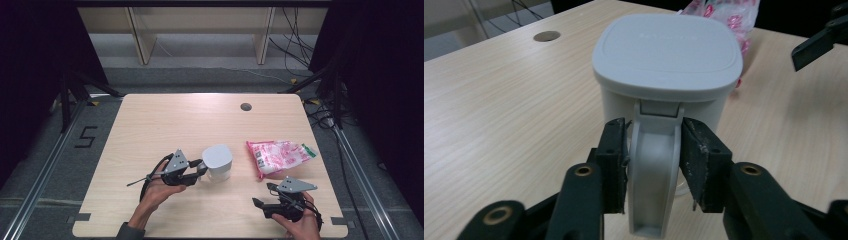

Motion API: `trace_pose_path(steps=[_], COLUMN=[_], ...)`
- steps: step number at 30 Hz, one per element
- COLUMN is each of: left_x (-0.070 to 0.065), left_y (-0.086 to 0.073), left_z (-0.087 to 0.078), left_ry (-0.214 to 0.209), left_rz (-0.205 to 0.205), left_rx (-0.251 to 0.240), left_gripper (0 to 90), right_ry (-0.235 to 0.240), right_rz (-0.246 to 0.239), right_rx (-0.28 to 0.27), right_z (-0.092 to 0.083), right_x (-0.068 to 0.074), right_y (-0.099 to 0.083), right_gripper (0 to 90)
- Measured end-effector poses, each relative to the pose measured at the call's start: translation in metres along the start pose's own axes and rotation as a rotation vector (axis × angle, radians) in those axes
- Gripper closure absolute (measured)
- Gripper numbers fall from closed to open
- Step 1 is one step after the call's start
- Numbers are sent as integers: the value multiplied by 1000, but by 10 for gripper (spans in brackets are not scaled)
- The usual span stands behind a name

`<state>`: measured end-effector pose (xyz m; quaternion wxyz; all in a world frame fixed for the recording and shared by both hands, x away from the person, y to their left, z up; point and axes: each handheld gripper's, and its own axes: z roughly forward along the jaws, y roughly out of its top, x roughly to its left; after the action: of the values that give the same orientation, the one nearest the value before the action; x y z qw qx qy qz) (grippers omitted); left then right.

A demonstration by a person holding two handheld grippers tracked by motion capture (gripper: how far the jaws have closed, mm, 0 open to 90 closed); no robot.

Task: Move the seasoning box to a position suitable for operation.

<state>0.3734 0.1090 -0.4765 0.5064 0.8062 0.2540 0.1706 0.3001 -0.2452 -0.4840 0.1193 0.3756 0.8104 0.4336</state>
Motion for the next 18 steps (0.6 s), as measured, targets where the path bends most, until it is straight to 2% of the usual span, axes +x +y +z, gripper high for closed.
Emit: trace_pose_path(steps=[2, 4, 6, 7, 8, 9, 10, 11, 12, 14, 15, 16, 17, 18], left_x=[2, 3, 4, 6, 8, 9, 11, 12, 13, 15, 19, 20, 20, 20], left_y=[-1, -3, -4, -5, -8, -10, -11, -10, -11, -11, -13, -14, -15, -15], left_z=[-2, -4, -4, -3, -1, 0, 1, 1, 1, 2, 3, 3, 3, 3], left_ry=[7, 24, 41, 67, 80, 79, 89, 106, 125, 134, 155, 155, 154, 155], left_rz=[2, -14, -12, -8, -29, -32, -30, -9, -32, -41, -50, -48, -65, -66], left_rx=[0, 9, 16, 31, 31, 28, 26, 24, 26, 19, 16, 15, 8, 8], left_gripper=[598, 618, 622, 622, 654, 661, 670, 673, 676, 686, 693, 698, 700, 701], right_ry=[-9, -19, -17, -19, -25, -26, -27, -28, -29, -18, -20, -19, -19, 5], right_rz=[-11, -1, 7, -6, -28, -26, -26, -25, -24, -11, -1, -2, -2, -3], right_rx=[-8, 2, 5, 6, -1, -5, -5, -6, -6, -1, 3, 3, 4, 8], right_z=[0, -1, -1, -1, -1, -1, -1, -1, -1, 0, -1, -1, -1, 0], right_x=[-1, 1, 2, 1, 0, 0, 0, 0, 0, 0, 0, 0, 0, 0], right_y=[0, 0, 0, 0, 0, 0, 0, 0, 0, 0, 0, 0, 0, 0], right_gripper=[245, 245, 245, 246, 245, 245, 245, 245, 245, 245, 245, 245, 245, 245])
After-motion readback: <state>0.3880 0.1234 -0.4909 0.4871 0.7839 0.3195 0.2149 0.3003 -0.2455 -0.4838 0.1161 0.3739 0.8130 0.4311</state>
